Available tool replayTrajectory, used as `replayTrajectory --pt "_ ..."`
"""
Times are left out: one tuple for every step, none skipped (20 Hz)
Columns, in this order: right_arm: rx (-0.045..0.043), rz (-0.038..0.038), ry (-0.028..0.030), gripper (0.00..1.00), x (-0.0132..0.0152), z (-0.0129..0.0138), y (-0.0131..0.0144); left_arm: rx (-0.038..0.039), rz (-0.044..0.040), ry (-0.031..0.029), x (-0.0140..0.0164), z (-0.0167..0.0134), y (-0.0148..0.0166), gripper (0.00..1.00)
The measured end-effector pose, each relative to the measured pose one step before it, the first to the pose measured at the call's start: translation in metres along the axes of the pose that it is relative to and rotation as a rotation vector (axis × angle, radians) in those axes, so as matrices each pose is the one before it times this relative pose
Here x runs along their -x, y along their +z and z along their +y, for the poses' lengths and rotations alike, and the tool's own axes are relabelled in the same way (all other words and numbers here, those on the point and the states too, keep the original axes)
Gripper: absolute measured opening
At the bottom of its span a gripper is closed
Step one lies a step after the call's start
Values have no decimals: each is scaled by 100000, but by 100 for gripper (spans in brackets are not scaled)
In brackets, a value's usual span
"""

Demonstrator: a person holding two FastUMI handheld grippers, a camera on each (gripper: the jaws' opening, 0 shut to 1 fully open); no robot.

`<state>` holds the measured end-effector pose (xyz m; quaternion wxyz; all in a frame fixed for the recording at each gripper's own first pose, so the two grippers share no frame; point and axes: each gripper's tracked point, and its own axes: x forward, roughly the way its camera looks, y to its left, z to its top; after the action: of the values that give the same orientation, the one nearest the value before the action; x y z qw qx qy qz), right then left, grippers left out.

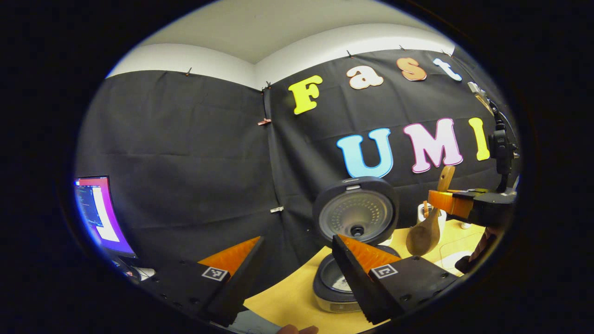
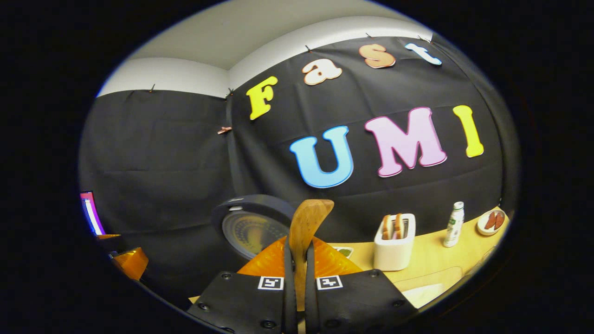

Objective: Close the left gripper, press the button to open the rice cooker; take a wooden spoon from the chopstick holder with the right hand, scoop a spoonful of rice and pour it into the rice cooker, then put the wooden spoon back into the chopstick holder.

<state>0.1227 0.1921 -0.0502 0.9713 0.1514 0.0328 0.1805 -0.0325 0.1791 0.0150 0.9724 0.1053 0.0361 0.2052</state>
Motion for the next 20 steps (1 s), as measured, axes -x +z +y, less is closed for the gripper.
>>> replayTrajectory --pt "1298 -547 -2790 11 609 -1780 331 34 -407 -2184 205 -1189 163 96" --pt "1073 -90 -3183 11 610 -2173 367 6 -479 -1801 -86 -1303 315 96" --pt "974 339 -3513 11 668 -2279 152 253 -333 -2066 -179 -1552 173 96" --pt "1230 437 -4139 11 658 -2587 165 405 -220 -1905 -204 -1461 342 96" --pt "1162 529 -4043 11 600 -2684 160 677 -268 -2051 12 -1539 215 96" --pt "1425 120 -4176 11 508 -2845 187 499 -190 -1950 -22 -1500 251 96" --pt "1831 313 -4204 11 457 -2813 121 -130 -142 -1590 -66 -1322 28 96" --pt "1773 317 -4061 11 376 -2914 36 -162 -59 -957 -47 -1176 111 96" --pt "1703 557 -4012 11 53 -2814 -118 433 35 -1323 156 -1278 120 96" --pt "1459 985 -3758 11 -37 -2662 -282 456 445 -1350 -33 -1227 113 96" --pt "1144 1179 -3526 11 -10 -2384 -415 -66 505 -826 22 -1053 -75 96" --pt "1057 964 -3698 11 -188 -2375 -516 -326 210 -498 84 -842 68 96" --pt "945 1315 -3168 11 -174 -2347 -448 -353 130 -383 164 -735 10 96" --pt "690 1329 -2659 11 -268 -1883 -640 -497 98 18 108 -487 91 96" --pt "618 1886 -2078 11 -369 -1444 -806 -495 309 104 20 -428 -96 96" --pt "294 1507 -1073 11 -425 -954 -682 -294 563 78 31 -387 -29 96" --pt "362 1046 -541 11 -302 -627 -570 -191 468 209 115 -289 -98 96" --pt "550 1106 -394 11 -298 -425 -500 -491 224 219 44 -251 19 96" --pt "864 1433 -377 11 -443 -306 -627 -793 184 549 34 -49 -17 96" --pt "778 1692 -56 11 -286 -145 -670 -711 157 454 -40 15 84 96"
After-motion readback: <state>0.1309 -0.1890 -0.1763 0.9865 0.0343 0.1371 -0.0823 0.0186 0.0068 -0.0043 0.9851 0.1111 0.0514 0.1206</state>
